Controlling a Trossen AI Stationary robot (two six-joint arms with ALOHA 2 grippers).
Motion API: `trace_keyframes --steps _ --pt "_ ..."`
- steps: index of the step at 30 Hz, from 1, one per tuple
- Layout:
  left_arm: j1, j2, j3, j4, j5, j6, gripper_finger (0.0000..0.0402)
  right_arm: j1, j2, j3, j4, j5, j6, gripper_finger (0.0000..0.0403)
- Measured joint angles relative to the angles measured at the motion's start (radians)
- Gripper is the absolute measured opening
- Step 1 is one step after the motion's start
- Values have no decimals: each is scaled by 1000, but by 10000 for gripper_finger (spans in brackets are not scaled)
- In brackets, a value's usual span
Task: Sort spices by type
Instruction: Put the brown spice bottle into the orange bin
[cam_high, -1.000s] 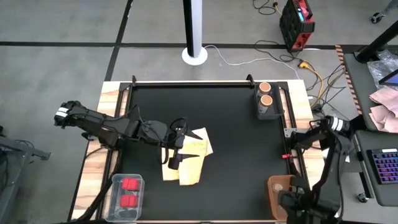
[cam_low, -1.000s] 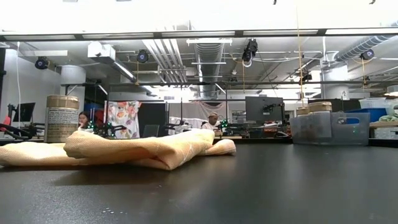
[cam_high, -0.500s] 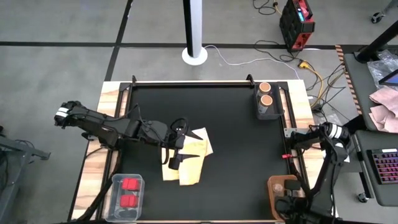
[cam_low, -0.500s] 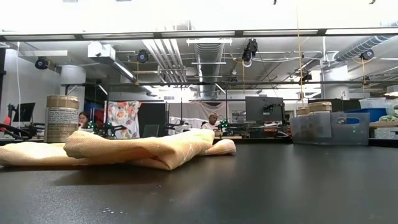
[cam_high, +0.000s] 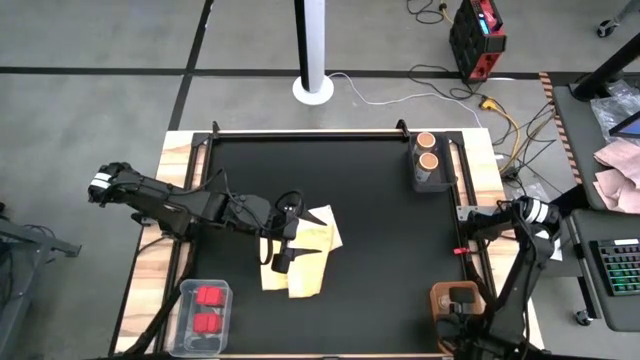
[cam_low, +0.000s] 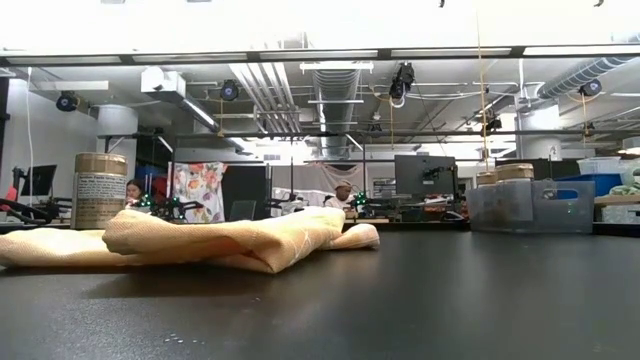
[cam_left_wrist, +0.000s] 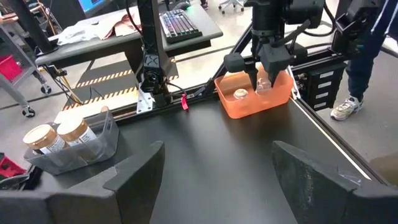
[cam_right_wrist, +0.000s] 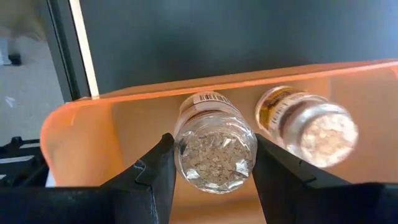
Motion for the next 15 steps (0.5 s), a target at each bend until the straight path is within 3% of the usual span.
trace_keyframes --steps 10,15 --pt "0 0 0 -35 0 0 279 -10 0 -22 25 -3 9 168" --pt "0 0 0 -45 0 0 279 -10 0 -22 22 -6 22 203"
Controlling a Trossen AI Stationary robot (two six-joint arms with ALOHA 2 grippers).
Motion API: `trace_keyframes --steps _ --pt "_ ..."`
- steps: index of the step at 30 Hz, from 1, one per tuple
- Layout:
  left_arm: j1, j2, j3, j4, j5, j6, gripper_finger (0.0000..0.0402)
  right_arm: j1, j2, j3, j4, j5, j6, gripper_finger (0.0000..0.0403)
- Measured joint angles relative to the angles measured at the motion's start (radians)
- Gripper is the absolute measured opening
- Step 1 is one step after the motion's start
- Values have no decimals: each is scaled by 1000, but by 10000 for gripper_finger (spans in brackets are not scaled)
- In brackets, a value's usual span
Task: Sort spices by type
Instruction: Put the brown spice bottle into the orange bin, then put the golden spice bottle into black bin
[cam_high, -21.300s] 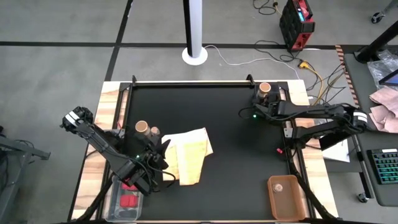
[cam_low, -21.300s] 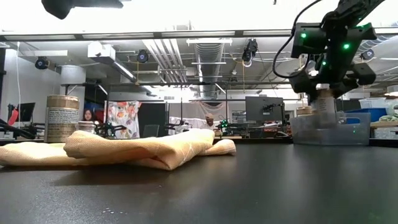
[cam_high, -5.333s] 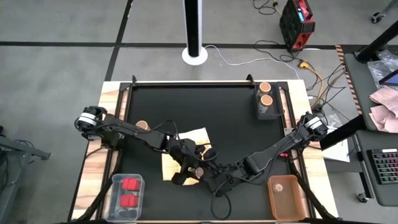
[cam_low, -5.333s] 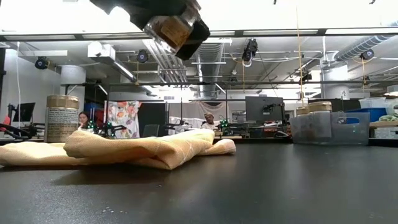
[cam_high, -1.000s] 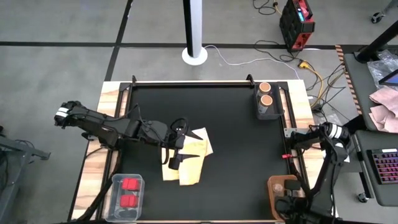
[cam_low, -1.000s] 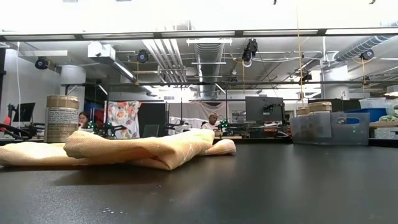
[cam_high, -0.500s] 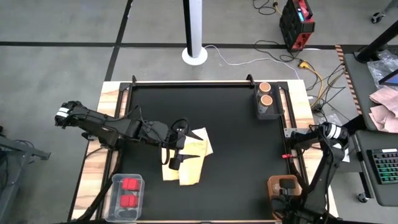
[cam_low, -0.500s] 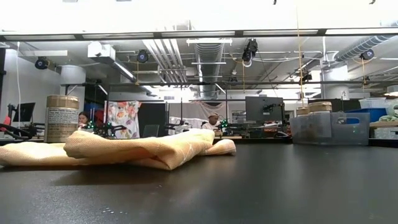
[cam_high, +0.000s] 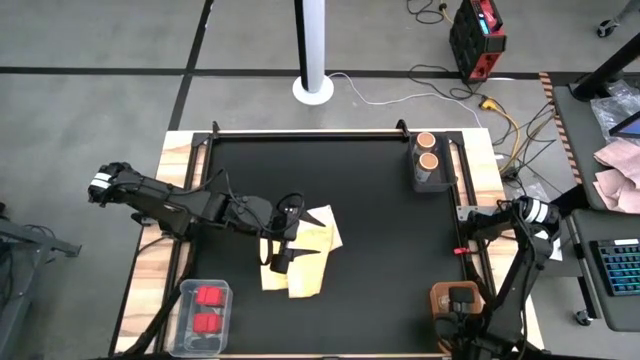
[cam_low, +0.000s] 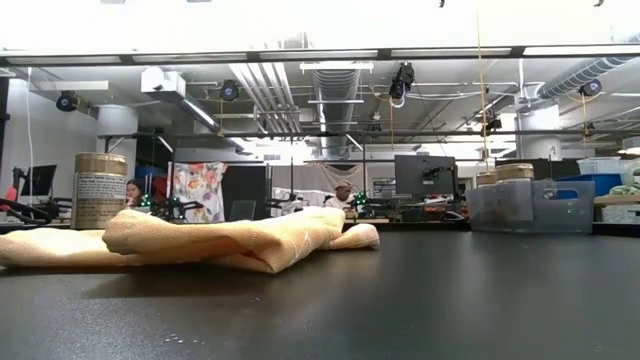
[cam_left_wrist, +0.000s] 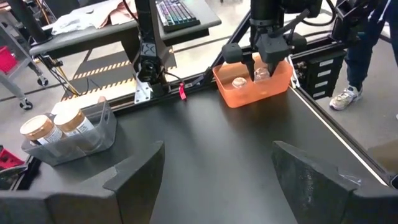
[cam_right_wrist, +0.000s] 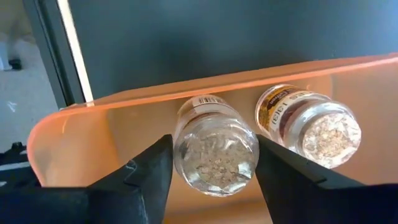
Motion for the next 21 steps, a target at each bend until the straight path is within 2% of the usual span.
trace_keyframes --steps 12,16,21 --pt "0 0 0 -2 0 0 279 0 -2 9 -12 -37 70 206" --pt "0 0 0 -2 0 0 279 0 -17 17 -20 -106 103 214" --pt "0 0 0 -5 0 0 279 0 -21 69 -84 -111 152 214"
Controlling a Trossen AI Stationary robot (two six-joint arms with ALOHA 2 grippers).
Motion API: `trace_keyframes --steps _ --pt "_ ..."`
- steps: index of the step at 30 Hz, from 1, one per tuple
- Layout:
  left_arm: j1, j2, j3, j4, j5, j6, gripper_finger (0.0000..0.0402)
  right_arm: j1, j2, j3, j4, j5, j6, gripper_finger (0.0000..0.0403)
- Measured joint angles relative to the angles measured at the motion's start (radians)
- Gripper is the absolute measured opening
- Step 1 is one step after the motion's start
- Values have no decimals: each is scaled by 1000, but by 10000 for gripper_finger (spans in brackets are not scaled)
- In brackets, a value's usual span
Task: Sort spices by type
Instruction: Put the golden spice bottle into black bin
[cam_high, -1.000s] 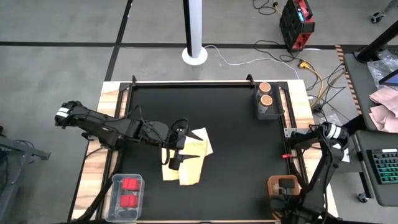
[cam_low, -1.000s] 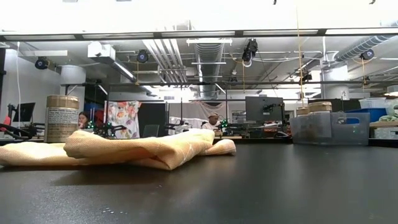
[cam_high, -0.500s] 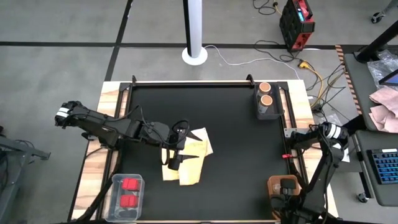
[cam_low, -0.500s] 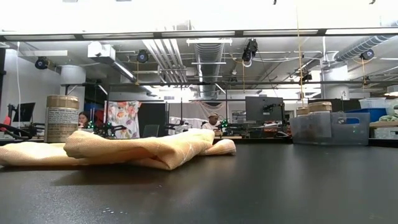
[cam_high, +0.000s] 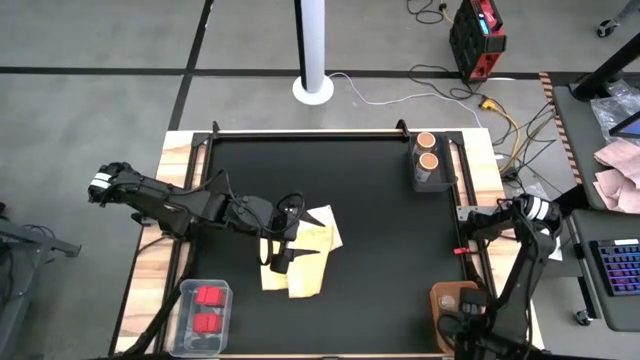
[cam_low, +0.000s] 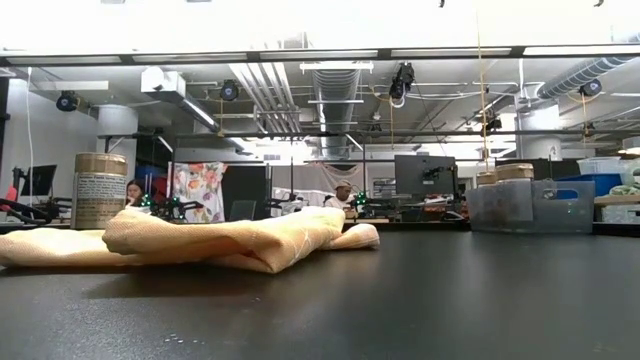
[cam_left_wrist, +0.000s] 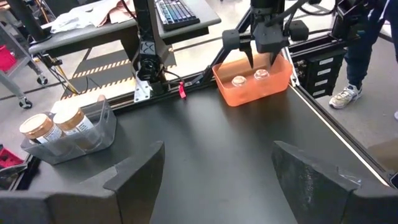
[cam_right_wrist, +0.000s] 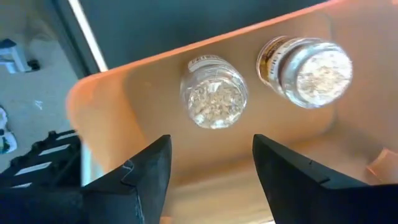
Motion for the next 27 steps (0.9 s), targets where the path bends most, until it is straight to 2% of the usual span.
trace_keyframes --steps 5,7,9,13,15,21,25,27 --pt "-11 0 0 0 0 -30 279 -21 -1 86 -113 10 0 214" --pt "-28 0 0 -4 0 -34 279 -44 -2 116 -164 51 12 212" --pt "-51 0 0 -9 0 -34 279 -73 -2 142 -194 144 13 209" --pt "-103 0 0 -19 -20 -58 279 -161 -2 181 -233 404 12 201" --pt "-129 -1 0 -53 -49 -87 279 -215 -7 188 -230 510 -39 195" --pt "-190 -1 0 -250 -160 -262 279 -357 -13 191 -132 669 -416 175" --pt "-220 -4 1 -349 -176 -368 279 -447 -15 186 -115 743 -647 159" --pt "-229 -5 13 -409 -182 -429 279 -491 -28 179 -98 747 -733 151"
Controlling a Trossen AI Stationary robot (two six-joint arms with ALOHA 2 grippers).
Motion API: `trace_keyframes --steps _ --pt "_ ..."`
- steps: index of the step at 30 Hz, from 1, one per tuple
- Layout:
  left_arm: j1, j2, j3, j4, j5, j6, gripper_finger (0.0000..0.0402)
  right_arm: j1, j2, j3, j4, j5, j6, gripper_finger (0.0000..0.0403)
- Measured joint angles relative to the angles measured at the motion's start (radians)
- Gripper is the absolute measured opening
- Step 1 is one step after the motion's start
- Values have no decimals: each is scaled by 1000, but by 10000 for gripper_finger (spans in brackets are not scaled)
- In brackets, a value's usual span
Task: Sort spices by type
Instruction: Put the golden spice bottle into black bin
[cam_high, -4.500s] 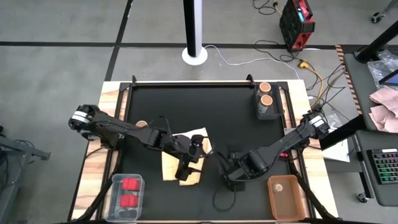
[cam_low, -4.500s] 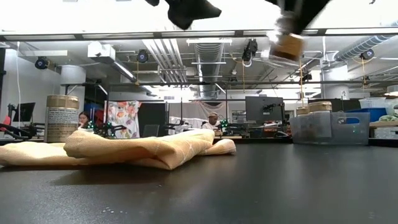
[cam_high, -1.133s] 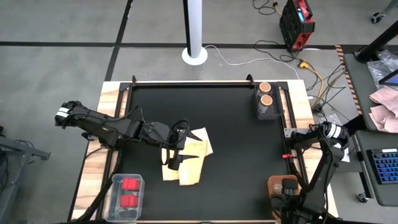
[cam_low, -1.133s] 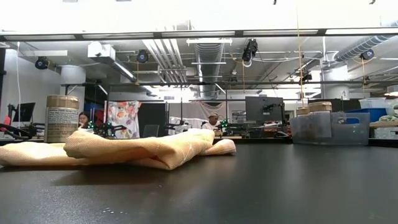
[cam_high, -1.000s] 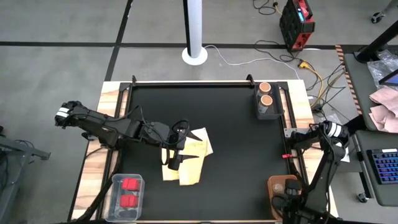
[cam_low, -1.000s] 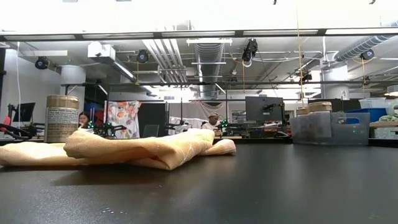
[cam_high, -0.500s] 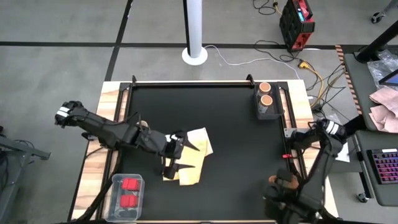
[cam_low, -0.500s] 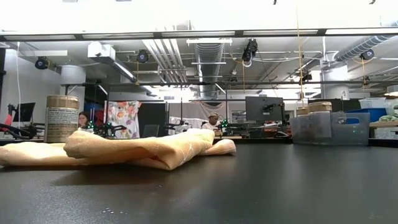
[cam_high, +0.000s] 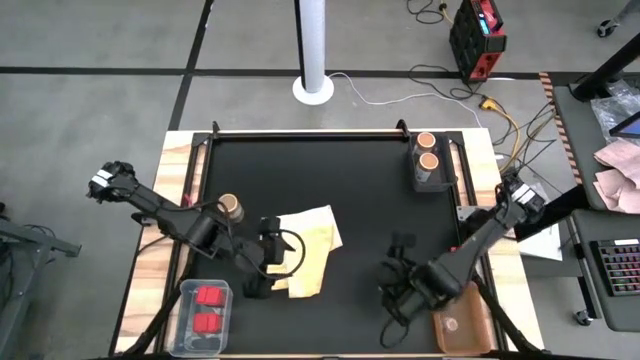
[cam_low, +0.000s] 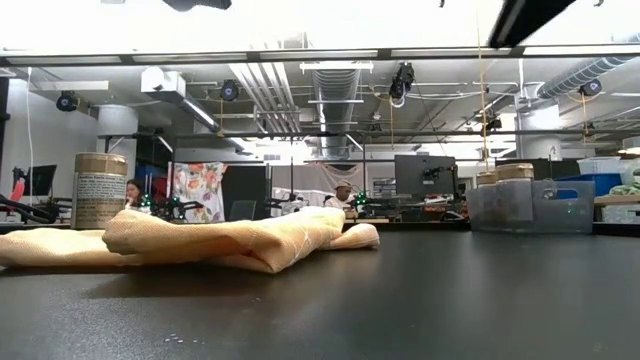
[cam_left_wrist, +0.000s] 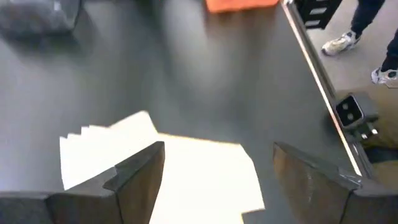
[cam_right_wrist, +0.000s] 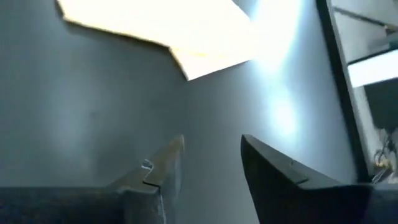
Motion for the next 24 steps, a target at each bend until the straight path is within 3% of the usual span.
trace_keyframes --steps 5,12,18,24 --pt "1 -1 49 -203 -10 -183 279 -74 -67 -38 56 0 -181 130" --pt "1 1 128 -636 -136 -389 279 -151 -262 -180 149 24 -201 111" --pt "44 -19 118 -864 -150 -499 269 -187 -412 -366 466 48 -308 106" --pt "119 -94 43 -869 -51 -412 251 -243 -449 -507 812 51 -514 123"
